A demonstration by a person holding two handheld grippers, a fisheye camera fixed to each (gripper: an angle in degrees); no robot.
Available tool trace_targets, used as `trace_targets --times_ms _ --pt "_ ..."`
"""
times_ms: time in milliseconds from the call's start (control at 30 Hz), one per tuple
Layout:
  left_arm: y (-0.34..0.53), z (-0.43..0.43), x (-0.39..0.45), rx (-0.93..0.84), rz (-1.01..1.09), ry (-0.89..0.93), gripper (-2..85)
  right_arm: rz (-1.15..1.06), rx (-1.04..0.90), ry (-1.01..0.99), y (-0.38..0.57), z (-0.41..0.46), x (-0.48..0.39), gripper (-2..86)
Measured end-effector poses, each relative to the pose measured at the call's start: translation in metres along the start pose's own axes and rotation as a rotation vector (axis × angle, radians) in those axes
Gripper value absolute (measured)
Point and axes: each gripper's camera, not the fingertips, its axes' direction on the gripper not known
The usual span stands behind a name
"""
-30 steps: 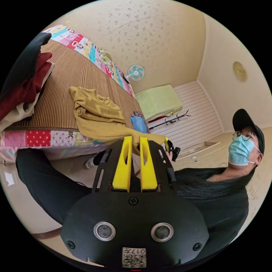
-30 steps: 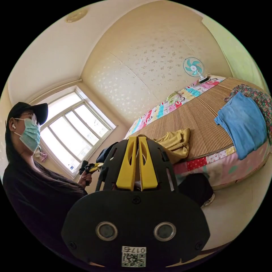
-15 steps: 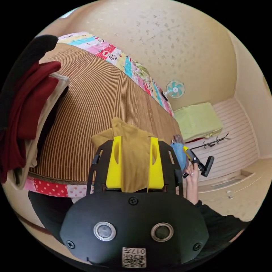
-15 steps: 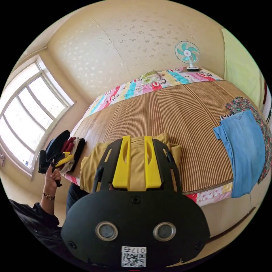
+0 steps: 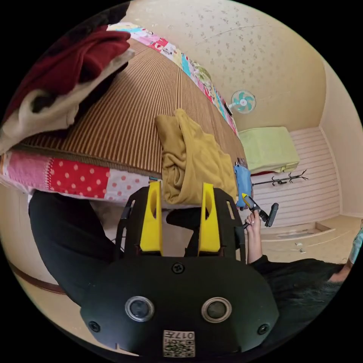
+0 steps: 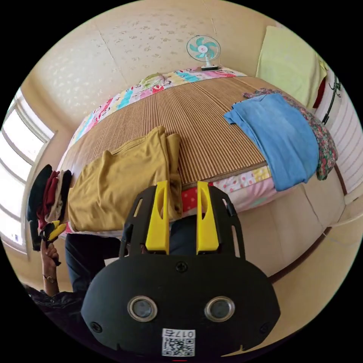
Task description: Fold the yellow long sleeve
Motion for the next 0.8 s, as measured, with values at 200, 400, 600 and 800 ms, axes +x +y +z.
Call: trace_targets --times_ms 200,400,600,800 --pt "0.017 0.044 -0.028 -0.093 -0.088 0.093 15.6 0.365 -0.131 -0.422 0.034 -0.005 0.093 16.3" --pt "0.010 0.035 -0.065 0.036 -0.283 0.405 5.9 0.466 -0.152 -0.676 0.047 -0.021 0.107 18.5" --pt "0.011 -0.008 -0.041 -0.002 -0.177 0.593 5.1 0.636 -0.239 -0.769 0.047 0.020 0.093 17.4" --pt "0.006 -0.070 0.016 0.072 -0.011 0.599 5.1 0.608 0.007 -0.880 0.031 -0.012 0.075 3.4"
